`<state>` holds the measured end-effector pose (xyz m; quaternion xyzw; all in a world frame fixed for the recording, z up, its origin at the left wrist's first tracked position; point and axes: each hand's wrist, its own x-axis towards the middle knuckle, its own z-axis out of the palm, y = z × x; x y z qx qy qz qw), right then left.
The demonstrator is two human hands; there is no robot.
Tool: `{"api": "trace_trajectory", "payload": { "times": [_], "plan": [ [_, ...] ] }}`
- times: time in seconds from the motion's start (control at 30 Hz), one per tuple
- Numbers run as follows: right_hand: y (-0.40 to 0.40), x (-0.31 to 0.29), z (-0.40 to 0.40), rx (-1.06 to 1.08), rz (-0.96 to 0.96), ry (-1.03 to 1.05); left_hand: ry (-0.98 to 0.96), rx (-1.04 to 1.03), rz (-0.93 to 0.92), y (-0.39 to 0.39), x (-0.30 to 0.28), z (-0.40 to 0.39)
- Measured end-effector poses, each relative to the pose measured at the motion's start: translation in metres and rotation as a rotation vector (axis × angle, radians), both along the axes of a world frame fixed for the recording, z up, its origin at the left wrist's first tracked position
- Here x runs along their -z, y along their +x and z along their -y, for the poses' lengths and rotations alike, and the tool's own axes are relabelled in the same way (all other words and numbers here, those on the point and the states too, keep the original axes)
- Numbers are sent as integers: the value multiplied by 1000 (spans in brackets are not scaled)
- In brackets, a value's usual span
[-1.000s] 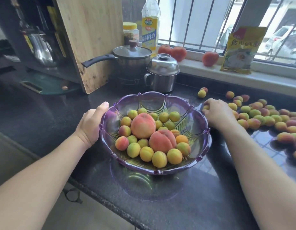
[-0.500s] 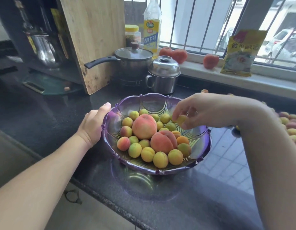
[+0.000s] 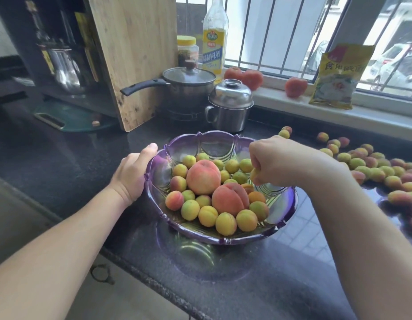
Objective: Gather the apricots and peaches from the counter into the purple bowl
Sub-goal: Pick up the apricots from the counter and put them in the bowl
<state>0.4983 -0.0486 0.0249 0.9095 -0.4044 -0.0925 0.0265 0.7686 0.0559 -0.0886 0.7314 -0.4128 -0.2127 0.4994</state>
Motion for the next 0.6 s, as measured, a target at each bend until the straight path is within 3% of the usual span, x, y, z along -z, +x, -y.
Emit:
{"api": "trace_trajectory", "payload": {
  "times": [0.3,0.43,0.53,0.6],
  "plan": [
    [1,1,9,27,-14,9,-4,-1,24,-2,-1,-1],
    [-24,-20,23,99,436,-36,-4,-12,37,-6,-4,-2],
    [-52,-8,58,308,837,-52,4,6,28,-4,-2,-1],
    [-61,20,89,500,922,-126,2,24,-8,0,1,0]
  ]
}}
